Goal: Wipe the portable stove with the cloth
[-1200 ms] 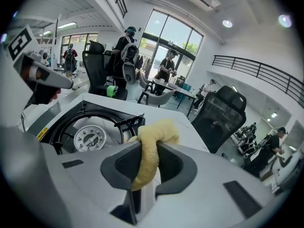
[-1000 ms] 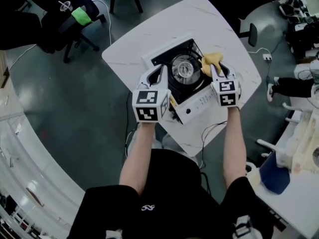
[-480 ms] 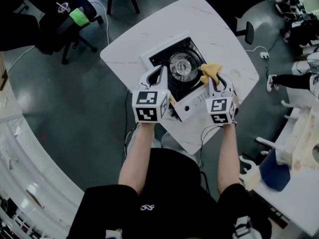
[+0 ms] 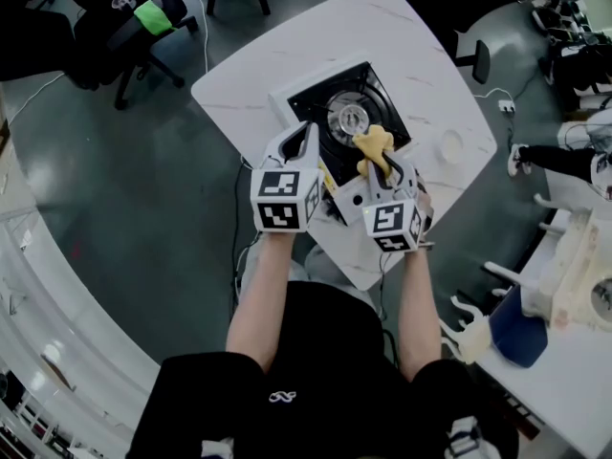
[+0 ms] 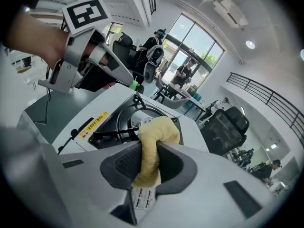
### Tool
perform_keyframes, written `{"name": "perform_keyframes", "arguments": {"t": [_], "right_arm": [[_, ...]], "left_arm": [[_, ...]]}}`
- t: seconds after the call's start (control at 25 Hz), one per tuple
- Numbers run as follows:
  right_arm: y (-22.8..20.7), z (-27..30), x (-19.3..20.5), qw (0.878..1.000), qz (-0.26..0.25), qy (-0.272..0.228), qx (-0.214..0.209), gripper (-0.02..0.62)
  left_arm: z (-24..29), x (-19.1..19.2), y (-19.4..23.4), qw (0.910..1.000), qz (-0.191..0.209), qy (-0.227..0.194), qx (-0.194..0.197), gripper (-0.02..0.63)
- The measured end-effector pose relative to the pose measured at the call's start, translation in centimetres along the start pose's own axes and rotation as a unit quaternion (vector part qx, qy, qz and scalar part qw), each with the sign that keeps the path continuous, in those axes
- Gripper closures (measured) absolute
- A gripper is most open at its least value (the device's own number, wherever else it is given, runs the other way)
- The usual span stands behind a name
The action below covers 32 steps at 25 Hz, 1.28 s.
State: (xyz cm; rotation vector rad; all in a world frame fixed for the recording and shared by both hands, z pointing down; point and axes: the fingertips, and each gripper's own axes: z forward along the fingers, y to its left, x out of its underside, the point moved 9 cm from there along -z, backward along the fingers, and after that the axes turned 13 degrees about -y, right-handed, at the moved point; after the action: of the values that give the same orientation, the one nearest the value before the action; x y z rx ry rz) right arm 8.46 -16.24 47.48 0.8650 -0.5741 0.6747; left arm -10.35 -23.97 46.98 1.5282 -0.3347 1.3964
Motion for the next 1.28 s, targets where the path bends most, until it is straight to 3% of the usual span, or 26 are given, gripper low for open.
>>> {"name": "perform_keyframes", "arguments": {"t": [0.36,0.52,0.64,0.8,1.0,1.12,1.28], "right_arm": [[2.0,-0.8,-1.3,0.998,0.017,-0.035,-0.040,0.535],[2.5,-1.3,-1.8,0.990,0.079,-0.084,-0.078,0.535],[1.8,-2.2,-2.2,0.971,0.162,-0.139,-0.110,0.535],[-2.1,-5.0,-3.6,0.942,0.229,-0.219,-0.107,0.537],[-8.7,-9.4,-6.9,0.887,0.291,-0.343,-0.100,0.537],[-12.2,-13.2,-8.1,0.867,0.304,-0.385,-0.086,0.537],[-15.4,-17.4,-8.8,0.845,0.333,-0.415,-0.050,0.537]], "left_arm": [[-1.9,1.3,-0.9,0.9991,-0.014,-0.013,-0.038,0.612],[-3.1,1.7,-2.0,0.9975,-0.009,-0.029,-0.063,0.612],[-4.4,1.3,-3.7,0.9946,-0.003,-0.055,-0.088,0.612],[-6.5,-0.5,-7.7,0.9863,0.019,-0.112,-0.120,0.612],[-9.7,-5.3,-13.6,0.9595,0.072,-0.215,-0.167,0.612],[-12.3,-7.9,-18.9,0.9444,0.106,-0.275,-0.145,0.612],[-13.8,-10.5,-23.4,0.9313,0.172,-0.292,-0.134,0.612]]}}
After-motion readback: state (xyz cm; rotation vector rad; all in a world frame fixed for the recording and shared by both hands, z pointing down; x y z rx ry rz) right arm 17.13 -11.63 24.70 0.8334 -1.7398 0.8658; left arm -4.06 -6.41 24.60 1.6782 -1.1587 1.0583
